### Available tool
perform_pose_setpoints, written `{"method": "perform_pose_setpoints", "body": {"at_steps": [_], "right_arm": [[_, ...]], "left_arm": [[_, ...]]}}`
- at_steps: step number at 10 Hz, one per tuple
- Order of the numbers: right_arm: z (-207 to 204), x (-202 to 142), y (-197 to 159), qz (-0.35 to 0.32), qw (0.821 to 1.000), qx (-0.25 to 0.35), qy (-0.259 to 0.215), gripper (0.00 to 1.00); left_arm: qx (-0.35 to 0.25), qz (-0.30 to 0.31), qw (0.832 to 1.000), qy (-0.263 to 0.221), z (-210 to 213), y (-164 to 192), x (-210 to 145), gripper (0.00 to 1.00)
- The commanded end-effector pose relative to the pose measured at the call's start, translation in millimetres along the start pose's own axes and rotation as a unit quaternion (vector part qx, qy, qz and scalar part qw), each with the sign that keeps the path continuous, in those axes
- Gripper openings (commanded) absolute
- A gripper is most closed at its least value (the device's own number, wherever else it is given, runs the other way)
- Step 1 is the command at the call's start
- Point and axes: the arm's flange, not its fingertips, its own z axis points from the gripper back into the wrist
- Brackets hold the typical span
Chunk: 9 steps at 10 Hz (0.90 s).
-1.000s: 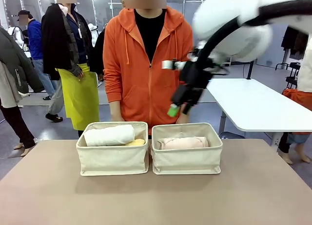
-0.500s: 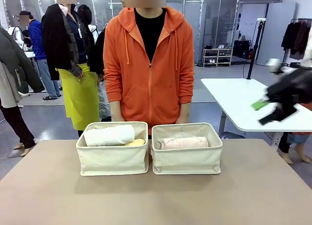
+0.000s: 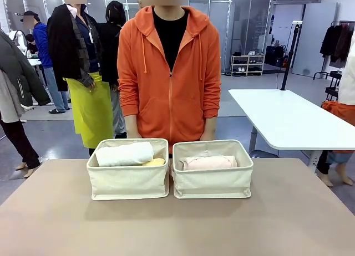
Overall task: Divide the towels into two baskets.
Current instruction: Pick up one hotel-folded towel from the bottom of the table and place it in the Fabric basket indicated by the person.
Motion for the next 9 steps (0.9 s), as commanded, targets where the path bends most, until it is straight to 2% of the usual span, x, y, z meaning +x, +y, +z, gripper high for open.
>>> {"method": "perform_pose_setpoints", "body": {"at_steps": [1, 3, 4, 9], "right_arm": [[0, -27, -22, -0.007, 0.999, 0.031, -0.029, 1.0], [-6, -32, -35, -0.033, 0.999, 0.019, -0.023, 1.0], [12, -28, -35, -0.031, 0.999, 0.016, -0.034, 1.0], [12, -28, -35, -0.031, 0.999, 0.016, -0.034, 1.0]], "left_arm": [[-0.003, -0.009, 1.0, -0.005, 3, -2, -1, 1.0], [-0.003, -0.009, 1.0, -0.005, 3, -2, -1, 1.0], [-0.003, -0.009, 1.0, -0.005, 3, -2, -1, 1.0], [-0.003, -0.009, 1.0, -0.005, 3, -2, -1, 1.0]]}}
